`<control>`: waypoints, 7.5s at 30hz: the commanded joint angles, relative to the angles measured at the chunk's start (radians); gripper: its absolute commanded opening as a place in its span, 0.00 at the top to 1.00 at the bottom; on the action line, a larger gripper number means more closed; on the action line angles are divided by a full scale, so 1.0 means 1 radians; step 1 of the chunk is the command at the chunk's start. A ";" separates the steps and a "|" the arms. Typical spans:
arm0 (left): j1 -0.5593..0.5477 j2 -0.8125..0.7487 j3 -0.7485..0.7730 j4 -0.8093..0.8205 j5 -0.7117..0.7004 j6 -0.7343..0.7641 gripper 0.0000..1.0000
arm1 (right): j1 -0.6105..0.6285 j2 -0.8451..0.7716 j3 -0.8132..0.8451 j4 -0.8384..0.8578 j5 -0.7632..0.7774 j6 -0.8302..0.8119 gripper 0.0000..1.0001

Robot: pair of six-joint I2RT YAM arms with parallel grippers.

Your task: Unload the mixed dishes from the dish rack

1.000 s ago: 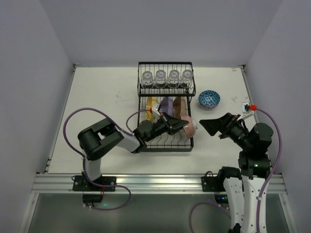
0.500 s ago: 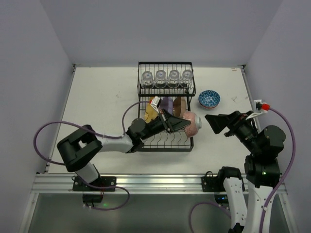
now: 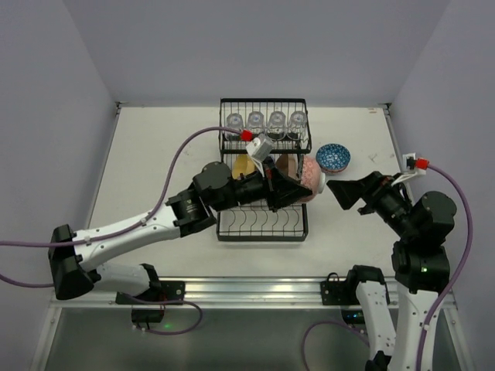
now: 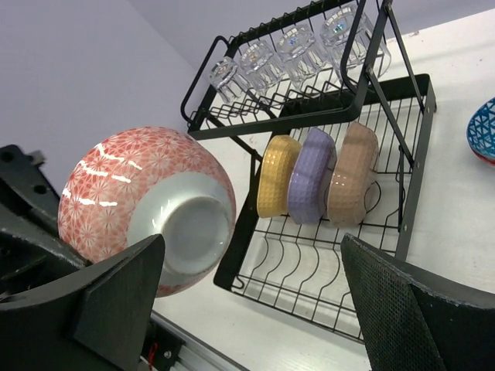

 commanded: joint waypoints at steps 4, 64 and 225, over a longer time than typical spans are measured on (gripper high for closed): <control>-0.067 -0.081 0.188 -0.797 -0.167 0.524 1.00 | -0.004 0.073 0.043 -0.046 -0.084 -0.045 0.06; 0.160 -0.104 0.244 -1.024 -0.912 0.565 0.00 | 0.073 0.482 -0.004 -0.100 0.649 -0.039 1.00; 0.582 0.271 -0.503 0.536 0.165 0.077 1.00 | 0.037 -0.168 -0.113 0.024 -0.206 -0.014 0.05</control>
